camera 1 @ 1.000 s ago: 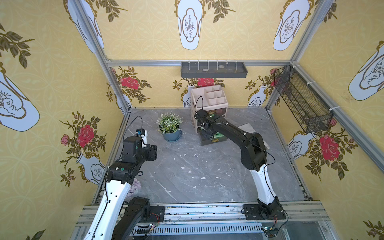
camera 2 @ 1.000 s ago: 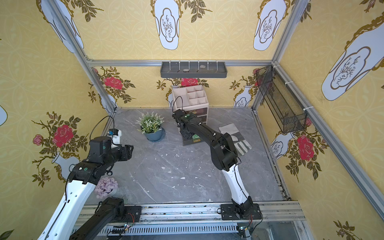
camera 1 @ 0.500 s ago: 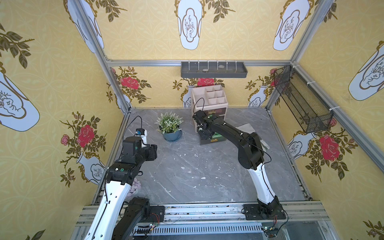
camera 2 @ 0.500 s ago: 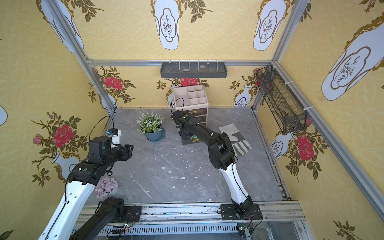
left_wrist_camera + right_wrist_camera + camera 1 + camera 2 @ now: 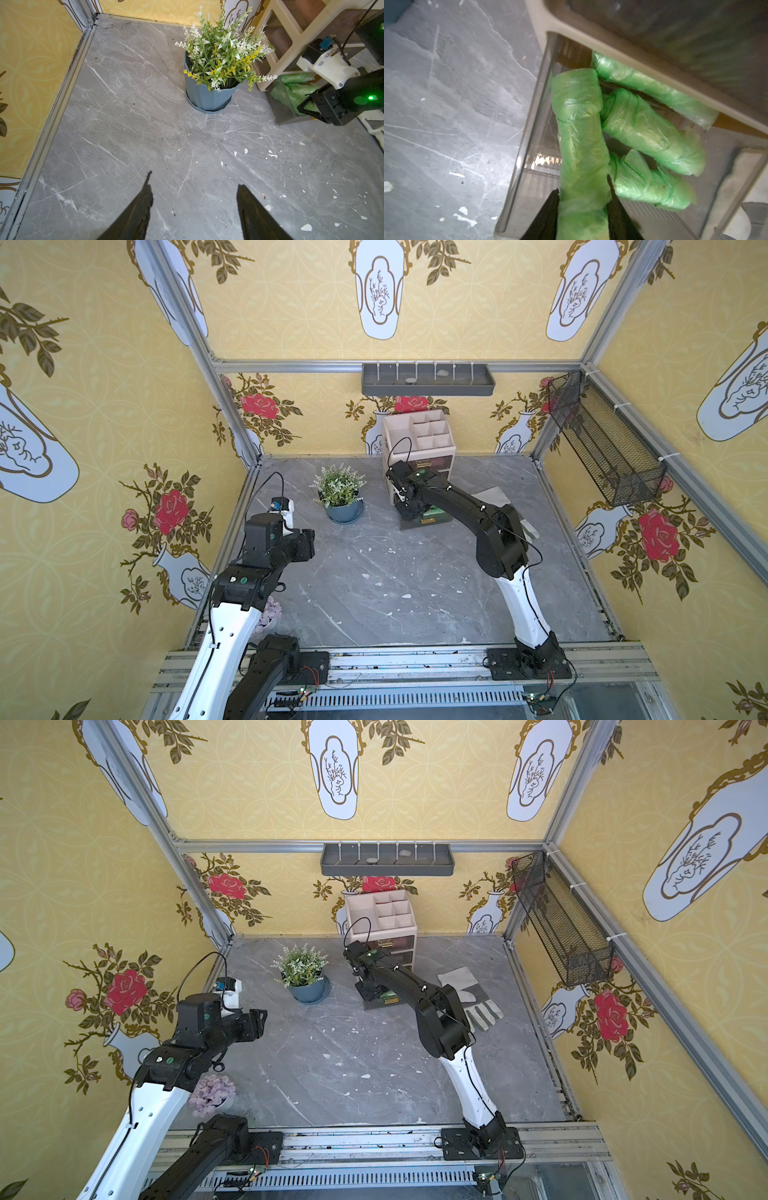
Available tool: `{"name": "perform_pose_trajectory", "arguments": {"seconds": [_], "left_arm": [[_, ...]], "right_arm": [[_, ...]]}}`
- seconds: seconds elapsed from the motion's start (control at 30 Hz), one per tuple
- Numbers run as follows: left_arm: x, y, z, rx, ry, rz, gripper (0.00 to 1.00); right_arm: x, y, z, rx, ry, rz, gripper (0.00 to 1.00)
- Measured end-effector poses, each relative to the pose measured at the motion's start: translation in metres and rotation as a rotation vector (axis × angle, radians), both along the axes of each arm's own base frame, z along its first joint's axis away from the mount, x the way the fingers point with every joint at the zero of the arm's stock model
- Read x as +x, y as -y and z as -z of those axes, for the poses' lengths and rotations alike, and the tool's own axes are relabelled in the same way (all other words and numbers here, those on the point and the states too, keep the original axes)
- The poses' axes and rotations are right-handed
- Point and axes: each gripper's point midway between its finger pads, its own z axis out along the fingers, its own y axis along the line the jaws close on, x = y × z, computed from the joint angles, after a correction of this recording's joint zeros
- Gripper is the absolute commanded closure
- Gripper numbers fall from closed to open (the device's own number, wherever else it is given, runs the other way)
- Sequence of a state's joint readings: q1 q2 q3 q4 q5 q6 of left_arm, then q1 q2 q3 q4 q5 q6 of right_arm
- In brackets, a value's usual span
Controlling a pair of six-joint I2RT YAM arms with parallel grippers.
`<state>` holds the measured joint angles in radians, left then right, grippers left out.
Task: Sort the rolls of trash bags by color and place them into the drawer
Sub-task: Place the roll of trash bags in the drawer.
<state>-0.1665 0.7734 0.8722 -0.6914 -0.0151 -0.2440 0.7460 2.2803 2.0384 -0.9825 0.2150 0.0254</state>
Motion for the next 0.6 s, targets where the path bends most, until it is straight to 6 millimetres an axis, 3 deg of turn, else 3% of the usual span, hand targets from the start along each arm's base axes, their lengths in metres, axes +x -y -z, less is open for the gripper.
{"name": "perform_pose_trajectory", "arguments": {"seconds": [0.2, 0.6], "left_arm": [[0.000, 0.000, 0.000, 0.000, 0.002, 0.000, 0.34], [-0.001, 0.000, -0.001, -0.001, 0.005, 0.000, 0.33]], "right_arm": [[-0.001, -0.001, -0.011, 0.043, -0.001, 0.006, 0.55], [-0.008, 0.004, -0.009, 0.159, -0.087, 0.082, 0.52]]}}
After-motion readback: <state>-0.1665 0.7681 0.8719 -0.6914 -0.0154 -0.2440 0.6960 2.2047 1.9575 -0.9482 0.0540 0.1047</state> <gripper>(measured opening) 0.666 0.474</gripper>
